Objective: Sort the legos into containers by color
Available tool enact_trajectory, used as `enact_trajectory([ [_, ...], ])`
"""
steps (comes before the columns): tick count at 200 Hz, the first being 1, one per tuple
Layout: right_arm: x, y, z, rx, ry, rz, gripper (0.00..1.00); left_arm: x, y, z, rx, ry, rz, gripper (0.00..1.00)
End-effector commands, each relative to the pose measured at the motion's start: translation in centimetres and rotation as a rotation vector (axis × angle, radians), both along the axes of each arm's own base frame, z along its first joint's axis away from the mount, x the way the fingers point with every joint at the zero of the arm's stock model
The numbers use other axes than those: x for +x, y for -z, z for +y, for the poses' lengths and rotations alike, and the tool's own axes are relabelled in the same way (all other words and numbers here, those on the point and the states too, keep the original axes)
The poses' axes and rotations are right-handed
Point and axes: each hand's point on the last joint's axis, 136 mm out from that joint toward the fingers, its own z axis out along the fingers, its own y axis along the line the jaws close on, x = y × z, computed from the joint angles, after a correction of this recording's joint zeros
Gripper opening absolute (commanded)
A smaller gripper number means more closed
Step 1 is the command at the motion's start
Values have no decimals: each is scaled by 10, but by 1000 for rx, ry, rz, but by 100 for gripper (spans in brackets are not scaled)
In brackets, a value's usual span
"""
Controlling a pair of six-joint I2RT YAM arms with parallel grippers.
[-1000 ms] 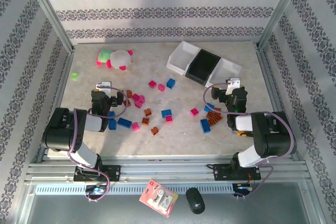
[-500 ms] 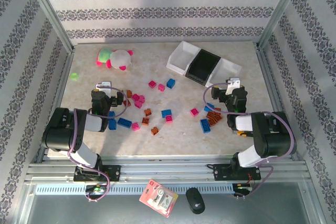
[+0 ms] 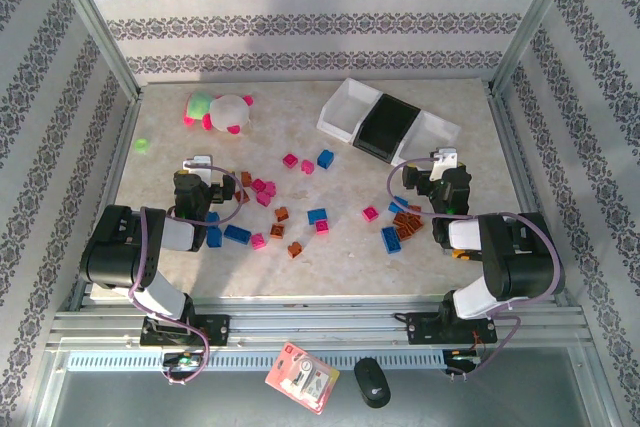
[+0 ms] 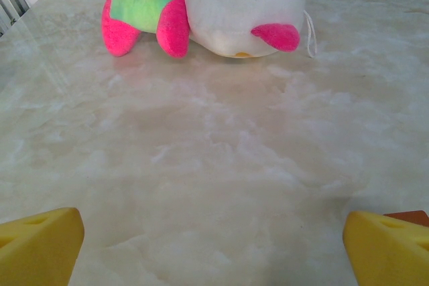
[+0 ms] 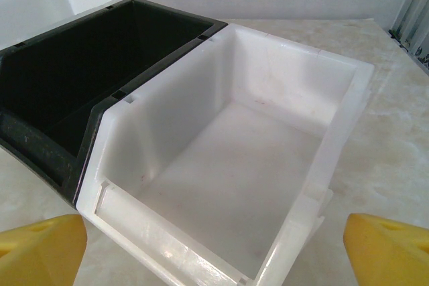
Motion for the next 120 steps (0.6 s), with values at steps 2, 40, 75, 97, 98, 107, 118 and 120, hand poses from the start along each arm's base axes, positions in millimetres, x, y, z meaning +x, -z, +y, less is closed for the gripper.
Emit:
enact_trajectory([
  [2, 5, -6, -3, 4, 6, -20, 98, 6, -10, 3, -3, -3, -33, 99],
  [40, 1, -16, 0, -2, -6, -40, 98, -3, -24, 8, 0, -36, -87, 99],
  [75, -11, -37, 0, -5, 11, -43, 98, -10, -54, -5, 37, 14, -92, 99],
  [97, -18, -47, -1, 10, 43, -15, 98, -12, -81, -22, 52, 71, -139, 99],
  [98, -19, -46, 0, 12, 44, -9, 98, -12, -82, -23, 51, 74, -141, 99],
  [107, -21, -49, -1, 27, 64, 15, 98, -11, -91, -34, 44, 112, -153, 99],
  [118, -22, -51, -2, 49, 99, 51, 98, -11, -101, -52, 36, 173, -156, 99],
  [120, -23, -51, -3, 52, 107, 60, 98, -11, -103, -56, 35, 184, -159, 99],
])
